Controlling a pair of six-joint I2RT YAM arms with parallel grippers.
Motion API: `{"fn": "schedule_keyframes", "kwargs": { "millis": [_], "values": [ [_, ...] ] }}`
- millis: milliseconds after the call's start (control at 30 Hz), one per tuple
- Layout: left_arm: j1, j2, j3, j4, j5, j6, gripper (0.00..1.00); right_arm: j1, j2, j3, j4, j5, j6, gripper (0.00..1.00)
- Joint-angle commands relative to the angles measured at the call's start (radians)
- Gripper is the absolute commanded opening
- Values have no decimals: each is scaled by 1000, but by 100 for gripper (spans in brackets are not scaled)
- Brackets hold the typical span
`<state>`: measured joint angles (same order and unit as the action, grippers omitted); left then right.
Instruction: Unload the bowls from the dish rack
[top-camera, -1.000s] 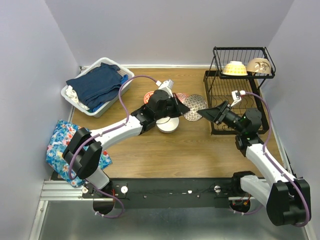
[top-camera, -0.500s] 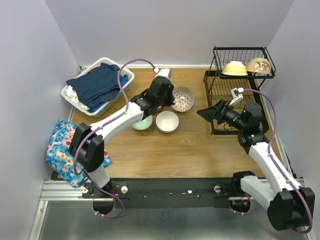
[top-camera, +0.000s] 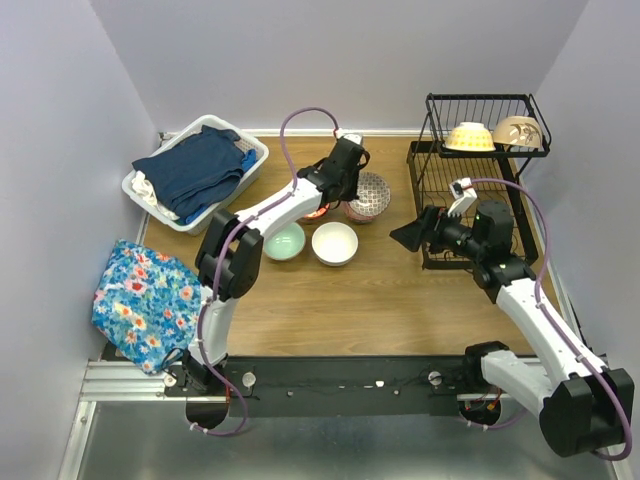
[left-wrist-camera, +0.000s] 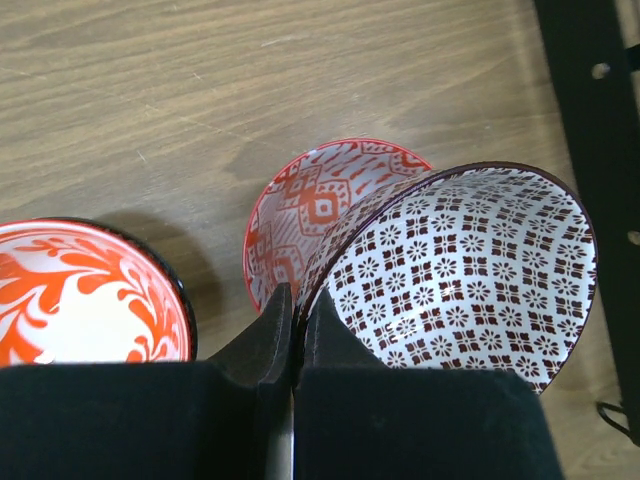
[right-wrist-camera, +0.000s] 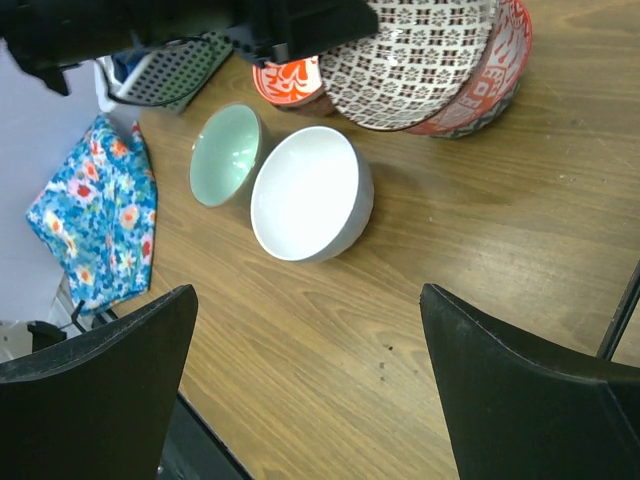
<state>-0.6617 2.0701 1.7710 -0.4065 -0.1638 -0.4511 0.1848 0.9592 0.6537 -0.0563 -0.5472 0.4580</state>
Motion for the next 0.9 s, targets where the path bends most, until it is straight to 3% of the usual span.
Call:
{"fn": "schedule_keyframes", "kwargs": {
  "millis": [0,200,300,400,767,867],
  "values": [
    [14,53,65,34,13,2,2,13,22,40,-33,20,-38,100],
    [25,114,82,78,15,-9,6,16,36,43,-37,12,-45,100],
    [34,133,87,103,46,-11,22,16,45,47,-42,10,-47,100],
    [37,151,100,97,66,-6,32,15,50,49,-47,10,-47,100],
    [39,56,55,80,70,12,64,16,72,92,-86,50,-87,100],
    [37,15,33,80,63,11,66,16,75,113,-109,69,-107,100]
  ]
}}
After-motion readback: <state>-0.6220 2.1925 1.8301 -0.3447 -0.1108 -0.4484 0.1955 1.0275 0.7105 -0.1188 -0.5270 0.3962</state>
